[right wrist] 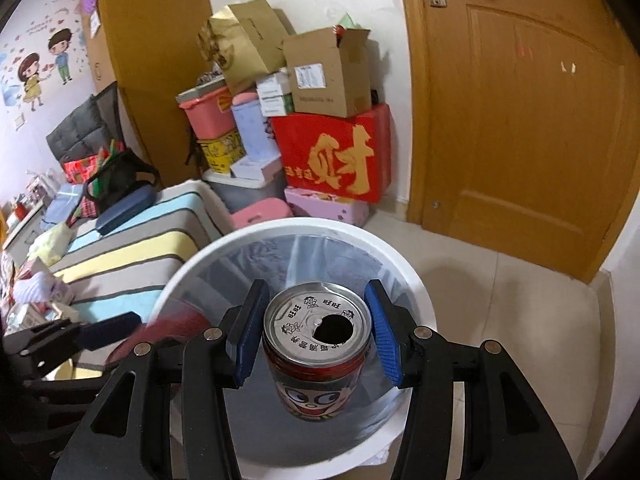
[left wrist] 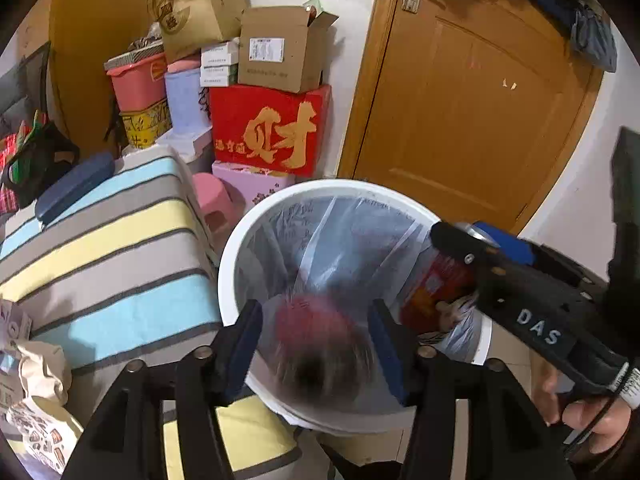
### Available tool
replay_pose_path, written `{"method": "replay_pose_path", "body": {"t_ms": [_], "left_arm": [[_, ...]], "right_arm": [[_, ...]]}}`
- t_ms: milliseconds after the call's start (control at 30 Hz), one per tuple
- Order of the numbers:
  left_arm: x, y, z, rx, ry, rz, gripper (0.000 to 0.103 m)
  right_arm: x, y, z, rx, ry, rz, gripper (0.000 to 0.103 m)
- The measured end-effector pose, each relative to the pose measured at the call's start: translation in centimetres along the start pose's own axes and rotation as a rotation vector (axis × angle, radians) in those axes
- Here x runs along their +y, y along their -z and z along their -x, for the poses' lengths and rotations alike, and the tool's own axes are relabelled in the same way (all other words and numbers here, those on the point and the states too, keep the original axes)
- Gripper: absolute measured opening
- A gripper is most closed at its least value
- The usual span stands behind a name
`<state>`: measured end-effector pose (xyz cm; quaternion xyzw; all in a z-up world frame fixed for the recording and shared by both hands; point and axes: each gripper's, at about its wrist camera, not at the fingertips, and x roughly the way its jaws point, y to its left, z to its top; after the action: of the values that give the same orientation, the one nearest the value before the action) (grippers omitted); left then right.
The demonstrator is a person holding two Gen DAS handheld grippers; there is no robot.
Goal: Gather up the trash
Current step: 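Carry both red cans to the white bin and open both tools to drop them, then move both tools back over the table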
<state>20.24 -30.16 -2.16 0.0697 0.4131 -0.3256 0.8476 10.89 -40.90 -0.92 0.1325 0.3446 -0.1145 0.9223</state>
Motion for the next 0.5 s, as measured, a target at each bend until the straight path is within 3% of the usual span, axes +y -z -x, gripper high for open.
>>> {"method": "replay_pose_path", "body": {"t_ms": [67,167,500], "left_arm": [[0.2,-0.1,0.2,-0.007,0.005,0.015,0.071],[0.5,-0.1,0.6,-0.015,-0.004,0.023,0.071],[1.5,1.1,4.2,-0.069,-0.048,0.034,0.071]], "right_arm": [[-0.4,0.0,0.2,-0.003,-0.004,-0.021,0.052],[-0.5,0.1,0.4,-0.010,0.016,-0.031,0.056],[0.3,0.6,1.8,-0.045,0.004,-0.042,0.056]]}}
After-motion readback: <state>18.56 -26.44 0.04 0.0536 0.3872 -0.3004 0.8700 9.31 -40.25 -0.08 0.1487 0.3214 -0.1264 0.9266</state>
